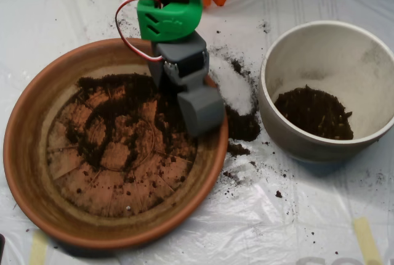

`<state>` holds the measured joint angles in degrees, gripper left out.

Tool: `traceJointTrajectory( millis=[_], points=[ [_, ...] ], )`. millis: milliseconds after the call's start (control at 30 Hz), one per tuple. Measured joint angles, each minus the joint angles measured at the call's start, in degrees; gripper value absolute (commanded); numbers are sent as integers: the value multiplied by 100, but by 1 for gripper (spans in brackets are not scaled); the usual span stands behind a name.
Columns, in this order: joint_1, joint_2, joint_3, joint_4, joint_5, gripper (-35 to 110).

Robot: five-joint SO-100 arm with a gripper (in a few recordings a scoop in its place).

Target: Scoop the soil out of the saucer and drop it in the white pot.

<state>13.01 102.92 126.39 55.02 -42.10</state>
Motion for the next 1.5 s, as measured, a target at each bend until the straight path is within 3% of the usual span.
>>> traceJointTrajectory(
  millis=[300, 467, 933, 1167, 1267, 1500],
  points=[
    [466, -606, -167, -255, -633, 33],
    [624, -633, -88, -466, -844, 22],
    [272, 272, 765, -800, -800, 9],
    [246, 325, 817, -835, -844, 16],
    [237, 369, 861, -879, -633, 31],
    [158, 290, 773, -923, 44, 29]
  ],
)
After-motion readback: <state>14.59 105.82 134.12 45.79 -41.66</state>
